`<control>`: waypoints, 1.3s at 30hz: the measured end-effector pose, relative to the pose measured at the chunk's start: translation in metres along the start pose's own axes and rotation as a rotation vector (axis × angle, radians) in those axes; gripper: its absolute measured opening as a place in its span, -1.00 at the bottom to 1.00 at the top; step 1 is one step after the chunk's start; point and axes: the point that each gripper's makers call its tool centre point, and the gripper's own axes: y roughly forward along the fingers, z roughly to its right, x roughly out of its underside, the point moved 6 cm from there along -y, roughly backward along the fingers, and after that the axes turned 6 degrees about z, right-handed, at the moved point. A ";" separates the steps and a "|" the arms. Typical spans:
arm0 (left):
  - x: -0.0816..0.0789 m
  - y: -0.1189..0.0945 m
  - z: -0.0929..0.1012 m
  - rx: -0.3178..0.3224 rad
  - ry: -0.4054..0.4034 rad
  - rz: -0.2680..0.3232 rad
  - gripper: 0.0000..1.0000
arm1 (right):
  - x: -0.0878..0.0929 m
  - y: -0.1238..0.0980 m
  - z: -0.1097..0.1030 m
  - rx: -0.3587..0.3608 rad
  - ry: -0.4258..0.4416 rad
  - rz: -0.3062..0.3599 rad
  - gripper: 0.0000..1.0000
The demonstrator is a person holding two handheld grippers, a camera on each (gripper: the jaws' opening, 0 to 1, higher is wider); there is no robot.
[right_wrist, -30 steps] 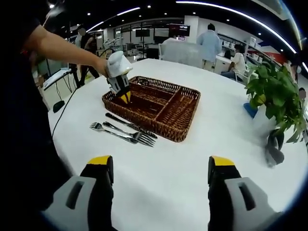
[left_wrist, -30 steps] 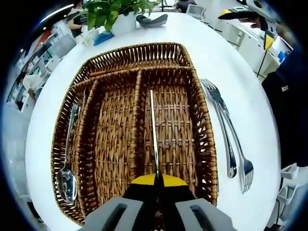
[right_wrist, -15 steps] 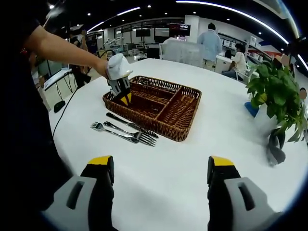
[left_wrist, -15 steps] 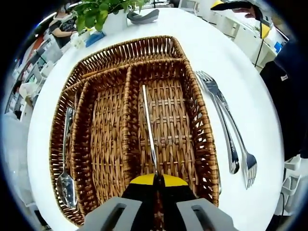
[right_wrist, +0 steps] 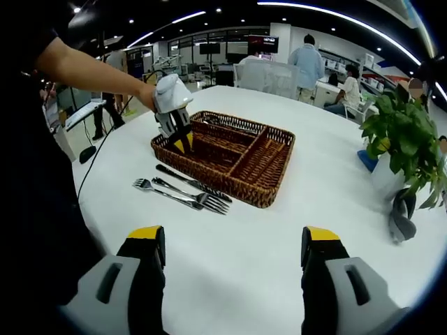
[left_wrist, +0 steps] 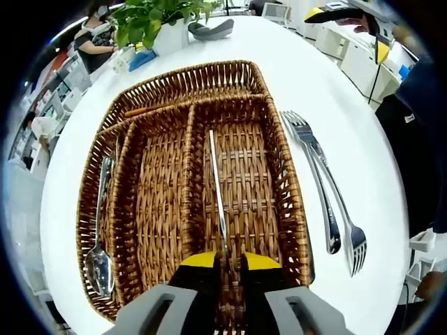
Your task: Arrange the knives, forks, and spoons in their matching storage slots by inserting each utensil handle-first until every utensil is classified and aligned in the correct compartment
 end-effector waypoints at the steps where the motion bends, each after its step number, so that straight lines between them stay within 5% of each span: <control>1: 0.001 0.000 -0.001 -0.002 0.001 0.006 -0.70 | 0.000 0.000 0.000 -0.001 -0.001 0.001 0.64; 17: -0.011 -0.045 -0.004 -0.063 -0.127 0.148 -0.11 | -0.008 0.003 0.000 -0.046 -0.033 0.028 0.68; 20: -0.016 -0.060 0.002 -0.091 -0.175 0.233 0.08 | -0.010 0.005 0.000 -0.061 -0.042 0.037 0.70; 26: -0.014 -0.085 0.023 -0.158 -0.251 0.289 0.44 | -0.016 0.008 0.002 -0.078 -0.050 0.060 0.75; 39: -0.015 -0.127 0.070 -0.362 -0.421 0.524 0.83 | -0.037 0.020 0.001 -0.112 -0.065 0.122 0.99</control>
